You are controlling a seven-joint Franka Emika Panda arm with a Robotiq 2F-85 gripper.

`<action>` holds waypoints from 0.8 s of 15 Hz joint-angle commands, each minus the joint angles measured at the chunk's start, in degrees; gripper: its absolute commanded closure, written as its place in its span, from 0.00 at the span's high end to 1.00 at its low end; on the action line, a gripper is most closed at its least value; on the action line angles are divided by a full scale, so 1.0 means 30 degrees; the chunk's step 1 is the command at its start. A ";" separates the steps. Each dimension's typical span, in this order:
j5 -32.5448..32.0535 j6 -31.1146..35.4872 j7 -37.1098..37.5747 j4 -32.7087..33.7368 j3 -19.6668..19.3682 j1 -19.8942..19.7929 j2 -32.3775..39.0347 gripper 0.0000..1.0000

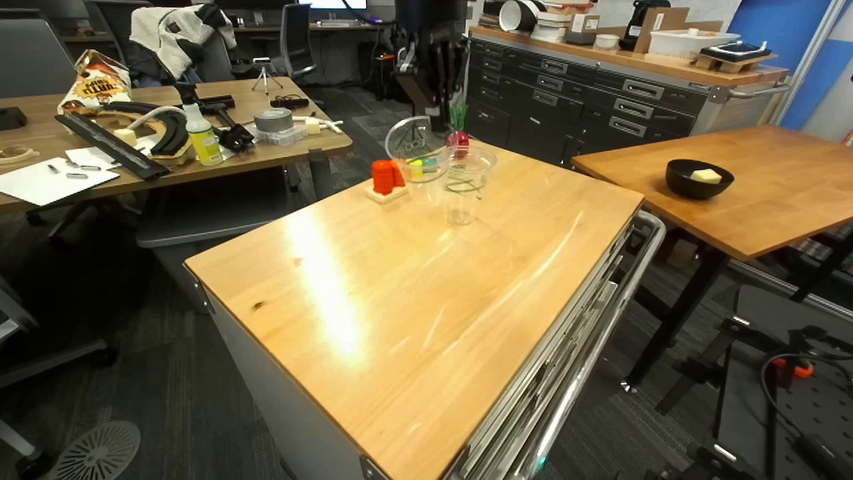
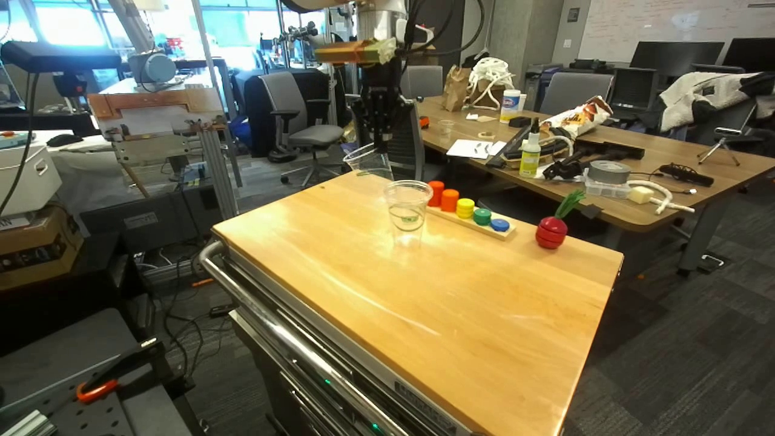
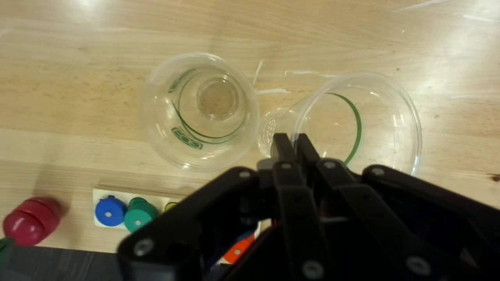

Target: Stack the cups

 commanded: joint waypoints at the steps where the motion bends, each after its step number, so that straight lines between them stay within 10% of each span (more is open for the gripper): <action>1: 0.1120 -0.4366 0.0470 0.3039 -0.0069 -0.0630 0.0114 0.02; 7: 0.5191 -1.0493 0.0791 0.8427 -0.0090 -0.2506 0.1468 0.02; 12: 0.7166 -1.0557 0.1265 0.9890 -0.0204 -0.3484 0.2294 0.02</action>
